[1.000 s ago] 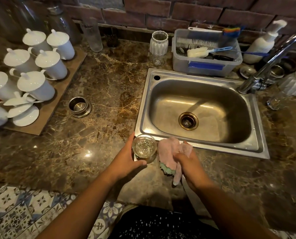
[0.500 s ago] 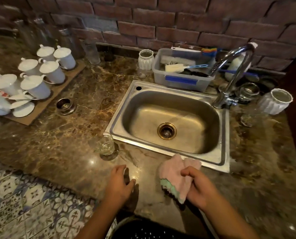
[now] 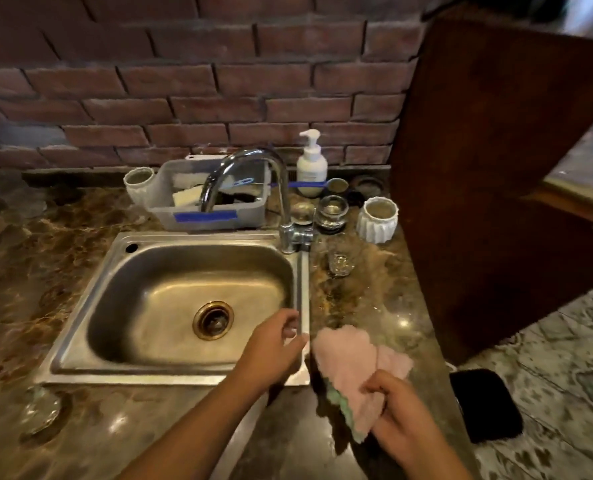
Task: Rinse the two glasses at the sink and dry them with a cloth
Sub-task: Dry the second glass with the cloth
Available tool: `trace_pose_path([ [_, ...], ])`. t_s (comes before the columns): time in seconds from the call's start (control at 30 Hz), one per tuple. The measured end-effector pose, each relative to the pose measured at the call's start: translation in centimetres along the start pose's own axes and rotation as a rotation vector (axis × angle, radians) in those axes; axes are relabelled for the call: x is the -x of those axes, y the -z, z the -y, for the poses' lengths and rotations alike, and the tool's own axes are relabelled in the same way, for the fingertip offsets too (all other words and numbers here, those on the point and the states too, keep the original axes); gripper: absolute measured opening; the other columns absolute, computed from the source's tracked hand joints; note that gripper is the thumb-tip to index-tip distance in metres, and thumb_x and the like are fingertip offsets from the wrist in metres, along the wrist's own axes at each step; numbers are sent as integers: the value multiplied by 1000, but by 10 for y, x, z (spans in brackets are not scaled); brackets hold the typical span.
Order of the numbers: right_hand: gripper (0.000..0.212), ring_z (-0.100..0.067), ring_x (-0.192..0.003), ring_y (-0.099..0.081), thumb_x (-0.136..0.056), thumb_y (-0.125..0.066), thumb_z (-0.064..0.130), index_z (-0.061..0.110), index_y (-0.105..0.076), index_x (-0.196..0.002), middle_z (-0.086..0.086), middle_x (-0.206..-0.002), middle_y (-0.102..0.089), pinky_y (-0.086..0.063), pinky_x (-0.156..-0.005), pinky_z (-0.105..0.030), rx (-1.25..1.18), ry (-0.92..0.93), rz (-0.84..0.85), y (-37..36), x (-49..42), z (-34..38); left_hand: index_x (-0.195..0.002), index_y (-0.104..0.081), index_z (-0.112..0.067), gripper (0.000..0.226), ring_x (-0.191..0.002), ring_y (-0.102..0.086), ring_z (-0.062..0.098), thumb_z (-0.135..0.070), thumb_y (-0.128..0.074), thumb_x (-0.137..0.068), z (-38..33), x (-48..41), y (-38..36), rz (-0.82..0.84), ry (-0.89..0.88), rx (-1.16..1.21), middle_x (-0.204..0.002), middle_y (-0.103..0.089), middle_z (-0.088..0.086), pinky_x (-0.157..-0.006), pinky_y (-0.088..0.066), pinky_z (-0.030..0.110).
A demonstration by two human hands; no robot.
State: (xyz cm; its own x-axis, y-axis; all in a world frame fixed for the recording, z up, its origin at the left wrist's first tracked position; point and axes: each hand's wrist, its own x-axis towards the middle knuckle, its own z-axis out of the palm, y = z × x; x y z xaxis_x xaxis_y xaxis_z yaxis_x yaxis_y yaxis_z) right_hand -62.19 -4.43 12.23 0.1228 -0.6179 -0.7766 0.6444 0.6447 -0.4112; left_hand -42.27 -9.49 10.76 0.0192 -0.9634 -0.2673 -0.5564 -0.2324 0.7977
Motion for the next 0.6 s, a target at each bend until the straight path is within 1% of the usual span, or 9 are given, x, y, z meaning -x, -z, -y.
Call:
trace_pose_path([
  [0.13, 29, -11, -95, -67, -85, -43, -16, -5, -68, -79, 1, -85, -79, -43, -95, -36, -225, -10, 100, 5, -7, 53, -124, -60, -22, 33, -92, -61, -1, -21, -69, -92, -27, -54, -26, 1, 42, 125, -108, -66, -7, -72, -46, 11],
  [0.17, 22, -17, -103, -67, -76, -55, -12, -6, -70, -91, -6, -96, -80, -44, -97, -41, -260, -4, 154, 12, -17, 59, -124, -59, -22, 33, -90, -59, -4, -20, -69, -93, -31, -67, -31, 4, 51, 152, -107, -66, -6, -70, -45, 11],
  [0.23, 79, -41, -118, -64, -52, -67, -5, -2, -59, -130, -26, -127, -67, -51, -96, -53, -299, 47, 153, 33, -40, 61, -126, -57, -22, 36, -93, -60, -5, -19, -70, -92, -34, -91, -39, 21, 70, 200, -110, -65, -7, -72, -46, 11],
  [0.27, 92, -44, -115, -66, -46, -67, -3, 2, -55, -138, -28, -132, -64, -57, -89, -55, -323, 50, 197, 39, -46, 62, -128, -55, -23, 40, -98, -61, -1, -21, -72, -91, -35, -103, -42, 39, 82, 221, -113, -64, -8, -75, -47, 12],
  [0.37, 76, -43, -103, -72, -51, -60, -1, 2, -69, -126, -27, -128, -66, -61, -72, -56, -351, 89, 288, 48, -70, 74, -141, -45, -22, 67, -118, -56, 11, -22, -80, -84, -33, -132, -52, 53, 115, 287, -130, -56, -5, -100, -49, 28],
  [0.43, 61, -45, -121, -62, -76, -42, 4, 2, -63, -133, -28, -144, -52, -54, -92, -59, -295, 99, 229, 46, -90, 79, -149, -35, -22, 84, -130, -47, 11, -18, -83, -80, -30, -147, -60, 45, 115, 339, -137, -48, -7, -114, -40, 36],
  [0.47, 64, -44, -136, -49, -85, -25, 4, 1, -42, -146, -26, -155, -31, -41, -108, -59, -246, 136, 136, 47, -94, 81, -150, -32, -24, 88, -134, -43, 10, -17, -84, -79, -29, -153, -64, 43, 106, 358, -139, -45, -8, -116, -37, 35],
  [0.5, 64, -41, -144, -39, -87, -18, 3, 0, -25, -151, -23, -158, -18, -31, -115, -57, -242, 186, 196, 47, -93, 83, -151, -30, -27, 91, -136, -41, 8, -17, -84, -79, -28, -158, -67, 38, 91, 370, -141, -44, -10, -117, -34, 33],
  [0.6, 67, -40, -119, -65, -69, -45, -3, 0, -60, -134, -24, -142, -56, -56, -91, -55, -315, 131, 453, 47, -95, 87, -153, -27, -30, 98, -135, -41, 2, -18, -87, -75, -26, -173, -76, 13, 54, 354, -145, -44, -13, -114, -33, 25],
])
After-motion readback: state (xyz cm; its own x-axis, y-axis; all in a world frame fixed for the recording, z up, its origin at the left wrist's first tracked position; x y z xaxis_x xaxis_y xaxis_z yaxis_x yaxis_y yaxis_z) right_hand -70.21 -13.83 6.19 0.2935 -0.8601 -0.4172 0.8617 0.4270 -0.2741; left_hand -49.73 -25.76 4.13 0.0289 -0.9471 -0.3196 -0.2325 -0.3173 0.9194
